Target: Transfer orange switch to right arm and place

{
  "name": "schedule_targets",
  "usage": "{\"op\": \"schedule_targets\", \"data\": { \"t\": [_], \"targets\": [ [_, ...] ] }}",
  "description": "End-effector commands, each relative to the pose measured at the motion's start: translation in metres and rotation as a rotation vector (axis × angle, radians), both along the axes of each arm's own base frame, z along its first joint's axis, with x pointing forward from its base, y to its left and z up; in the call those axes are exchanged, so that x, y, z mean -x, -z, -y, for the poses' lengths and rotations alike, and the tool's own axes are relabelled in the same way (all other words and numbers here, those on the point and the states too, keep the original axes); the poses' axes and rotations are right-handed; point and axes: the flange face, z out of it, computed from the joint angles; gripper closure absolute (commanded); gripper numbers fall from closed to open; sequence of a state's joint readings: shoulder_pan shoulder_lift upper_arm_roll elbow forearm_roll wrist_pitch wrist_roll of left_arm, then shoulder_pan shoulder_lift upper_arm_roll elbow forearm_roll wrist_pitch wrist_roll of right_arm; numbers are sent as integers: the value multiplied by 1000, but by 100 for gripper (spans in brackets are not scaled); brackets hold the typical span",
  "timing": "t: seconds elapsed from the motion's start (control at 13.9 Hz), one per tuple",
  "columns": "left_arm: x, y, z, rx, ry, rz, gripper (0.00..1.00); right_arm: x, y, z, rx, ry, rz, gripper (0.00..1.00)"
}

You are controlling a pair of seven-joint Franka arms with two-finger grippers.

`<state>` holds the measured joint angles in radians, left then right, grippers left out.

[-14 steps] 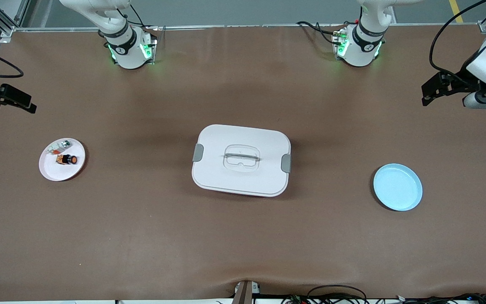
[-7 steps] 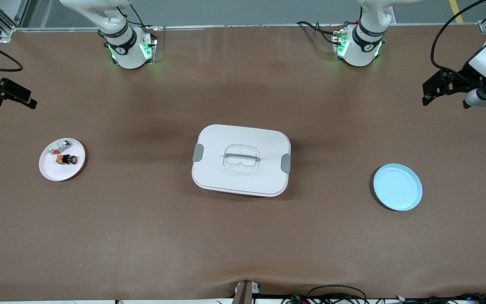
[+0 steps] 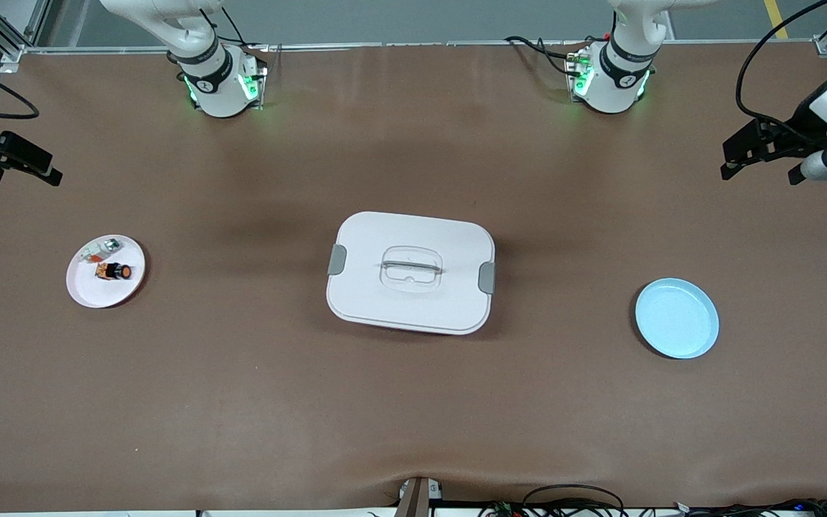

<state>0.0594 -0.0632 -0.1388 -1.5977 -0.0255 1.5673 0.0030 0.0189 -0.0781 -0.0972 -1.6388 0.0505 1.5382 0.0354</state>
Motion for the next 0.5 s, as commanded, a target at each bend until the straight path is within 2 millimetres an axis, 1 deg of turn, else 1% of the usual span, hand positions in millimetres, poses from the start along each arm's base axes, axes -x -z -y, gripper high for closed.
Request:
{"op": "schedule_targets", "data": {
  "t": [0.0, 0.14, 0.22, 0.43],
  "targets": [
    [2, -9, -6, 17, 0, 14, 0, 8, -4, 1, 0, 14, 12, 0],
    [0, -13, -6, 15, -1, 22, 0, 10, -8, 1, 0, 14, 20, 0],
    [-5, -13, -8, 14, 1, 24, 0, 10, -8, 1, 0, 14, 20, 0],
    [-6, -13, -9, 9, 0, 24, 0, 10, -9, 0, -2, 12, 22, 0]
  ]
}}
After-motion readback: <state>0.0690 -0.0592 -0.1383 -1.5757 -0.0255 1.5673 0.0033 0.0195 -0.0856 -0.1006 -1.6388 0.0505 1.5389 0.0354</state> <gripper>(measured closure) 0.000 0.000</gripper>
